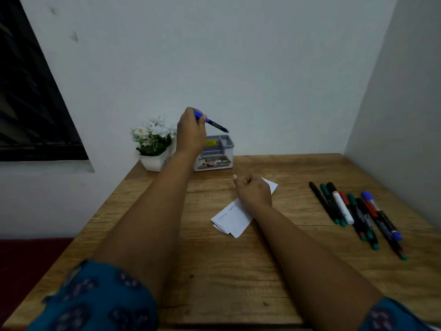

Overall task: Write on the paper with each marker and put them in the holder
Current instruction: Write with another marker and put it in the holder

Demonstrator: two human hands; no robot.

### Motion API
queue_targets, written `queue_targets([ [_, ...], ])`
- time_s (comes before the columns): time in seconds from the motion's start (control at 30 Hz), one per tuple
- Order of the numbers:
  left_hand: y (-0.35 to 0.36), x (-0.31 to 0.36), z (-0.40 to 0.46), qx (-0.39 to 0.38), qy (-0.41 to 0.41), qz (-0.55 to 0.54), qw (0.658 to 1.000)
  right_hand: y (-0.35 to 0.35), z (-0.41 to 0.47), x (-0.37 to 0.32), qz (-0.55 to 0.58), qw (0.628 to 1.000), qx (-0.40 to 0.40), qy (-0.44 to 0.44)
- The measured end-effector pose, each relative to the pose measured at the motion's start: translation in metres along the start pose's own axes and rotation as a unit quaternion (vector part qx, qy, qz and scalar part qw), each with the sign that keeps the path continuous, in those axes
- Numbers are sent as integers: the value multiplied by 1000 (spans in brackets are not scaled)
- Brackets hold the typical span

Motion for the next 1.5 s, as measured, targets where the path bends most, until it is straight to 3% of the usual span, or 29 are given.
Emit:
queue_targets([
  [0.17, 37, -6, 48, -171, 19, 167, 971, 1, 9, 1, -51, 999, -10, -15],
  [0.37, 74, -29, 59, -309, -40, 213, 926, 2, 15, 5, -70, 997, -5, -16],
  [0.47, 86, -34, 55, -292, -49, 265, 918, 2, 14, 3, -69, 997, 2, -18],
  [0.53, 89, -30, 43, -225, 6, 317, 921, 1, 15, 2, -58, 998, 4, -10],
  [0.67, 92, -24, -17, -96, 85, 279, 952, -6, 14, -2, -4, 1000, -21, 21],
  [1.03, 71, -84, -60, -248, 116, 316, 909, -7, 1, -8, 132, 980, -72, 128],
  [1.3, 59, -93, -56, -289, 123, 270, 910, 0, 1, -3, 141, 979, -60, 135],
  [1.4, 58, -79, -61, -280, 104, 229, 927, -1, 4, -5, 133, 979, -70, 141],
  [1.5, 58, -46, -76, -222, 63, 66, 971, -5, 5, -7, 145, 977, -75, 137],
])
Point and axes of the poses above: each hand's wrist, its own z-axis towards the middle knuckle, its own y-axis out of the palm, x = y × z, the point moved 3 cm from there along z, towards the middle knuckle, and after that the axes turned 4 degrees about y, right-handed, at the moved point
